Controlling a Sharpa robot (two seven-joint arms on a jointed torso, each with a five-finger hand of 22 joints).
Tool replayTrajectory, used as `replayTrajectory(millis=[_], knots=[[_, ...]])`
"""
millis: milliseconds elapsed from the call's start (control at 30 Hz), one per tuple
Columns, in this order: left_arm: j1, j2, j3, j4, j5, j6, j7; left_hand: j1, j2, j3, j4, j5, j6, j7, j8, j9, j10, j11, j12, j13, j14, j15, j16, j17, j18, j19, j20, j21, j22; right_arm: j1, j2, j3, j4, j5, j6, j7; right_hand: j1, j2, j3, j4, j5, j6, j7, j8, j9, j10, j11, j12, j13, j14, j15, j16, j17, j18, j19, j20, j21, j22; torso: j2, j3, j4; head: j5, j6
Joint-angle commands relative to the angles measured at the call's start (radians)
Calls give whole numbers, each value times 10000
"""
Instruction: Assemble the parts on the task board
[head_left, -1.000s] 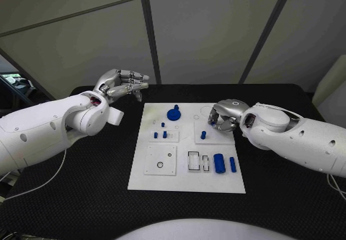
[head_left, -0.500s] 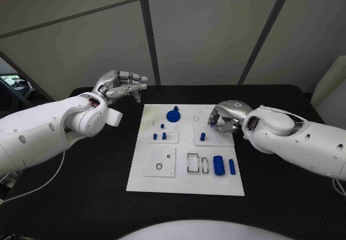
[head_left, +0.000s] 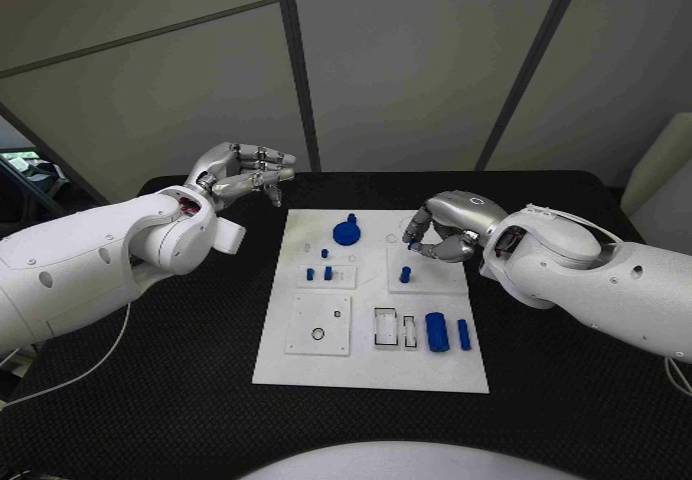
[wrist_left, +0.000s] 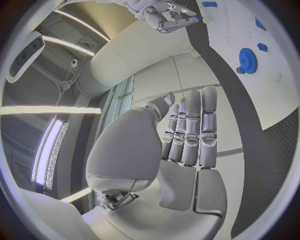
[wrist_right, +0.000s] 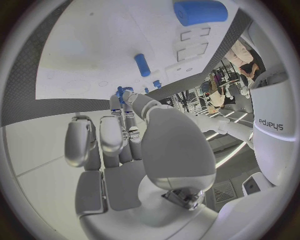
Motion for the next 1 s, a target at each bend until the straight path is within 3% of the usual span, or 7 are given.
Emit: replayTrajectory(millis=[33, 267, 400, 633, 667, 1000], knots=[[16, 46, 6, -22, 37, 44, 21, -2, 79, -15, -56, 31, -12, 93, 54, -15, -65, -4, 68, 10, -42, 38, -49, -21, -43, 5, -4, -38, 7, 14, 67, 35, 446, 1034, -309, 384, -2, 60, -9, -55, 58, -28, 95, -31, 17, 64, 37, -68, 13, 371, -19, 33, -3, -138, 64, 3, 21, 35, 2, 12, 2, 79, -7], [19, 201, 4, -81, 38, 64, 9, -14, 84, -16, -51, 31, -17, 97, 57, -16, -77, 0, 80, 9, -53, 42, -66, -32, -44, -2, -1, -48, 4, 7, 618, 55, 776, 1371, -190, 525, -12, 68, -4, -62, 90, -69, 116, -62, 15, 31, 57, -120, 11, 364, -3, 48, -8, -139, 57, 15, 31, 45, -29, -27, 40, 369, -90], [21, 318, 2, -118, 38, 56, 9, -14, 84, -16, -51, 31, -17, 97, 57, -16, -77, 0, 80, 9, -53, 42, -66, -32, -44, -2, -1, -48, 4, -26, 1017, 7, 661, 1310, -77, 560, -17, 72, -1, -64, 96, -87, 124, -75, 14, 13, 67, -144, 10, 361, 4, 51, -14, -138, 50, 20, 32, 45, -26, -19, 60, 577, -139], [25, 496, 0, -153, 39, 13, 14, -26, 86, -18, -49, 31, -22, 102, 59, -17, -87, 3, 94, 9, -64, 45, -84, -44, -44, -10, 2, -58, 1, -335, 1593, -240, 380, 1042, 72, 639, -19, 79, 2, -66, 98, -101, 131, -86, 14, 3, 74, -161, 10, 357, 10, 54, -17, -135, 39, 25, 27, 36, -12, -14, 6, 922, -234], [26, 548, 0, -167, 39, -3, 11, -29, 85, -20, -49, 30, -28, 102, 59, -19, -93, 4, 101, 9, -70, 47, -93, -50, -44, -15, 3, -63, -1, -449, 1735, -325, 284, 970, 122, 658, -19, 81, 4, -67, 100, -105, 133, -89, 14, 1, 75, -165, 10, 355, 11, 49, -25, -133, 32, 27, 23, 30, -8, -13, 14, 980, -266], [28, 670, 0, -203, 40, -22, 24, -66, 94, -30, -30, 27, -38, 108, 62, -21, -115, 12, 123, 8, -81, 55, -115, -67, -46, -28, 10, -82, -8, -786, 2119, -471, -23, 589, 521, 561, -26, 89, 9, -74, 121, -148, 152, -120, 10, -27, 94, -208, 12, 345, 26, 52, -40, -132, 21, 39, 27, 34, -2, -9, 32, 1226, -419]])
